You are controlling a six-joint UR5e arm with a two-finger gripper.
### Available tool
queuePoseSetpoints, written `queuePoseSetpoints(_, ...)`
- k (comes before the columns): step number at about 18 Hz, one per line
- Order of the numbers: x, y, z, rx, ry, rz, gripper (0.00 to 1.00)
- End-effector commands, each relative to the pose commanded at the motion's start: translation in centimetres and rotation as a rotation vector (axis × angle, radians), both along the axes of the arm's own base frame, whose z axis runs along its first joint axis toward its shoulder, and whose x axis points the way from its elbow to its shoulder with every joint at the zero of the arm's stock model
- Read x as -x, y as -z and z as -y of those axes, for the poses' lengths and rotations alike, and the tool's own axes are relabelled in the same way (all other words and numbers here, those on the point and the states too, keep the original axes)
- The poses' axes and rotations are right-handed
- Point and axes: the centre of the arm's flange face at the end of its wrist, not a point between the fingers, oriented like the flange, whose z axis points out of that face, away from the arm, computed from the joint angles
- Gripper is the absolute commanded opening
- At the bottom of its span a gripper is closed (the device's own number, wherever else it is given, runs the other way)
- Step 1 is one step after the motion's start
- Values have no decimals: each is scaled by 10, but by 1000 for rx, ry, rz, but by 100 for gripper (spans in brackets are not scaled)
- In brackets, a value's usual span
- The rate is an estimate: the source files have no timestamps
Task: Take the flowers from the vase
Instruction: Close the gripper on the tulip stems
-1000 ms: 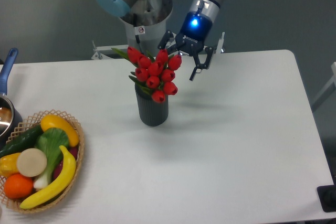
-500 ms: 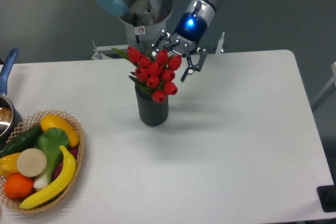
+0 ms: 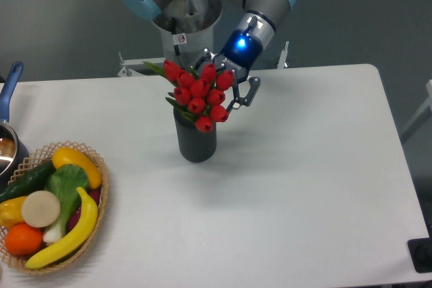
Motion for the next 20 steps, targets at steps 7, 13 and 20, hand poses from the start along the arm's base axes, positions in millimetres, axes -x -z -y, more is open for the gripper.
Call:
queuePoseSetpoints(7,0,2,1,1,4,-10,23)
queuePoseSetpoints(13,-2,1,2,-5,0,-8,16)
queuePoseSetpoints(20,-12,-28,5,-52,-19,-6,17)
